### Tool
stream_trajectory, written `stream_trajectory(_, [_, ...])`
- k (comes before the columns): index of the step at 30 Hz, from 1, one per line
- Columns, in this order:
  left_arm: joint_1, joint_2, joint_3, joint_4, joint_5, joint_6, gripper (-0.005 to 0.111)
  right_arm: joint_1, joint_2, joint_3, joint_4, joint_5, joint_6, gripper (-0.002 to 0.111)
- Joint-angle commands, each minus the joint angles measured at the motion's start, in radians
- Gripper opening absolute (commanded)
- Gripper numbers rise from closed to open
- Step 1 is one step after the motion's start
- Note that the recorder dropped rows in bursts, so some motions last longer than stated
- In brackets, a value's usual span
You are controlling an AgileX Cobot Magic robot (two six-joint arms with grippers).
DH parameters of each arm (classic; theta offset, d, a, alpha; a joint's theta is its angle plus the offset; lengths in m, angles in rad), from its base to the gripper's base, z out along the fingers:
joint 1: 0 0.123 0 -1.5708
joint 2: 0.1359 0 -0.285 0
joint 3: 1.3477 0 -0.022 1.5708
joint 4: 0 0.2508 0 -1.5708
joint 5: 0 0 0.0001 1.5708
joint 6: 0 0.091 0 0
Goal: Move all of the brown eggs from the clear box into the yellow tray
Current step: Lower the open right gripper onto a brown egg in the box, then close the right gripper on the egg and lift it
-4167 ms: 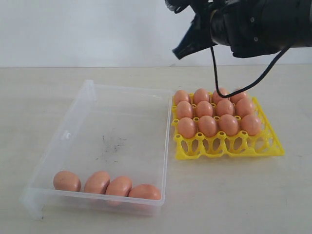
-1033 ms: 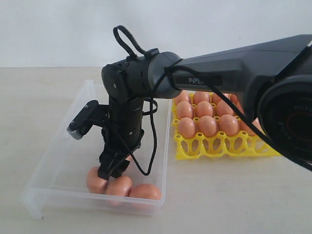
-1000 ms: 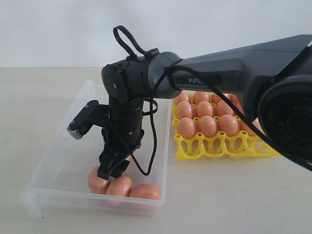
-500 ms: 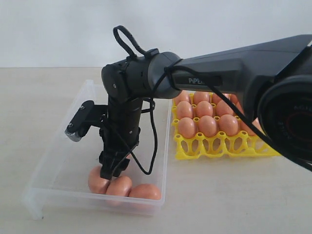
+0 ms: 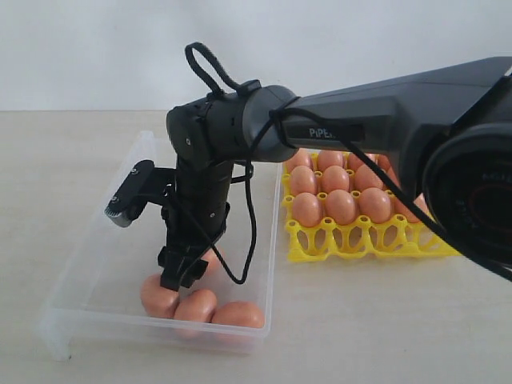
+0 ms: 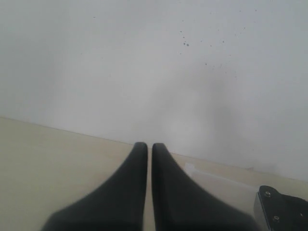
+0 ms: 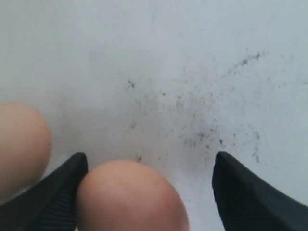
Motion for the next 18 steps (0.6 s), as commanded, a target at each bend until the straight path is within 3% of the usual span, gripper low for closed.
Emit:
stream_trajectory(1, [-0.004,-0.003,-0.003,-0.005,0.0,0.006,0.004,0.0,-0.004,0.001,-0.018,-0.002,-0.015,0.057])
stream_trajectory(9, [-0.004,-0.003,-0.003,-0.005,0.0,0.006,0.004,0.0,-0.004,0.001,-0.115,0.086,-0.056,0.057])
stream_trajectory(18, [-0.004,-0.003,-0.003,-0.005,0.0,0.006,0.004,0.0,-0.004,0.001,-0.121,0.041,-0.133,0.057])
